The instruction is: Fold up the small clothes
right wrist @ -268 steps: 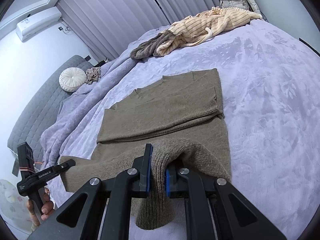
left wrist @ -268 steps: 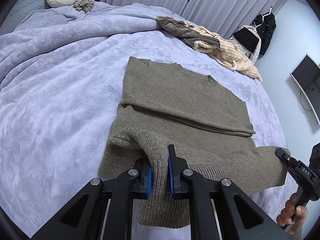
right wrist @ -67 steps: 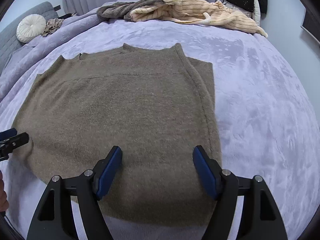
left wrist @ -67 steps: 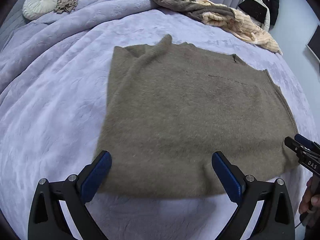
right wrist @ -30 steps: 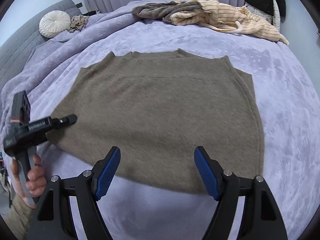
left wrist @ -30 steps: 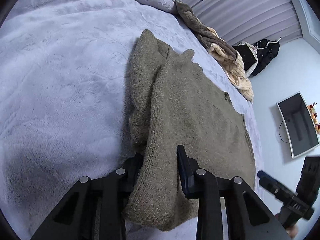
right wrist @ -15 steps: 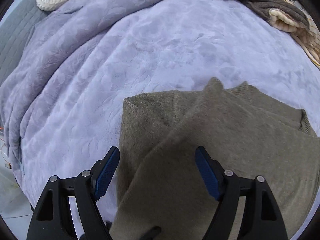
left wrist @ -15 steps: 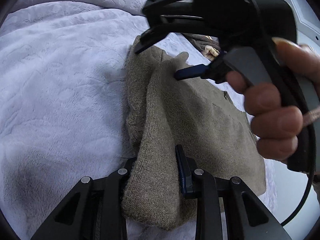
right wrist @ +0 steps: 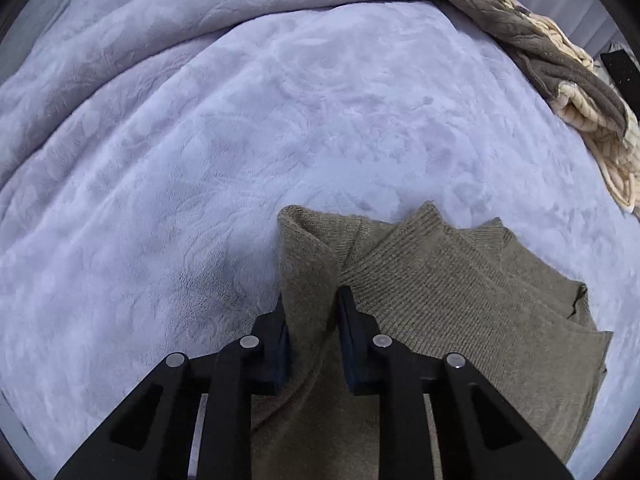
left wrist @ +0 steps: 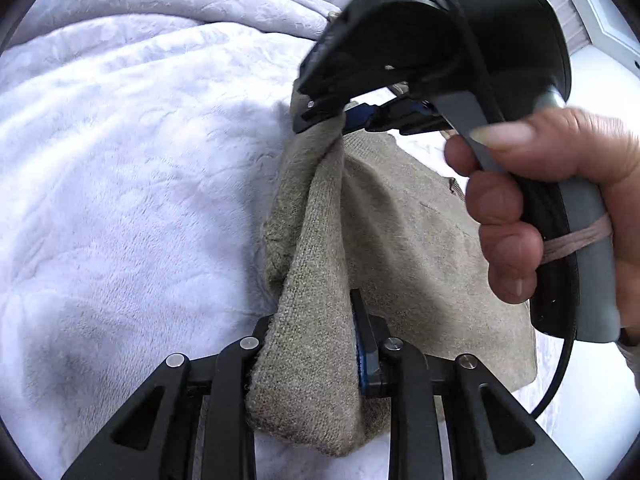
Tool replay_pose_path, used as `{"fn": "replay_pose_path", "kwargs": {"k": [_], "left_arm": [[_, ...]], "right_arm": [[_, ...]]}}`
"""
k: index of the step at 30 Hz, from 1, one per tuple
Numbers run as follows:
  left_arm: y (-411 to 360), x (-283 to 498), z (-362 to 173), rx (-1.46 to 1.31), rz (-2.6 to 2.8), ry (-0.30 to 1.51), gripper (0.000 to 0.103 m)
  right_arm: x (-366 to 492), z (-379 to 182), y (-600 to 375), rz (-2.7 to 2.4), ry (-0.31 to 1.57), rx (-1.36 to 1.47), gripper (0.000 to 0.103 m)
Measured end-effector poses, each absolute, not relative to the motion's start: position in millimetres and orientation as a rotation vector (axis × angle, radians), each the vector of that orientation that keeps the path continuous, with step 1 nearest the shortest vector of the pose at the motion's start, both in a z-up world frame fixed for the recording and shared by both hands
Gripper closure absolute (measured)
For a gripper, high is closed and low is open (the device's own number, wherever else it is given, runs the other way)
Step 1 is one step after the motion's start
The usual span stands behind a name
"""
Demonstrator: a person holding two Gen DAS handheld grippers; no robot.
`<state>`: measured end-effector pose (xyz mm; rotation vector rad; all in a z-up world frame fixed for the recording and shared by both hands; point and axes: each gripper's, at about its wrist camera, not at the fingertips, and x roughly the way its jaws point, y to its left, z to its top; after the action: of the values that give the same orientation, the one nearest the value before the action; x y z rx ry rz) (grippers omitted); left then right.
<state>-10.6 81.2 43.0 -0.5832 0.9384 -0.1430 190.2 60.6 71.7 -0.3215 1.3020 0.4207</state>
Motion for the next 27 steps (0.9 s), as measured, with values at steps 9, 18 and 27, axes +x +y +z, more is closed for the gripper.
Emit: {"fn": "replay_pose_path", "kwargs": {"k": [9,18,27], "left_arm": [[79.1,-14.7,60.1,-0.607,-0.156,0.948,0.082],[56.9,-8.9,89.2,-0.520,-0.136,0.945,0.083],[12.3,0.9,122.7,-0.354,-0.116,0.946,0.083]], "right_arm": [[195.9,101.6,6.5,0.586,1.266,-0.049,0.084],[196.5,125.7,-20.8,0.635,1.201,0.068,0.085],[195.9,147.5,-64.4,0.679,1.162,0.137,0.085]]}}
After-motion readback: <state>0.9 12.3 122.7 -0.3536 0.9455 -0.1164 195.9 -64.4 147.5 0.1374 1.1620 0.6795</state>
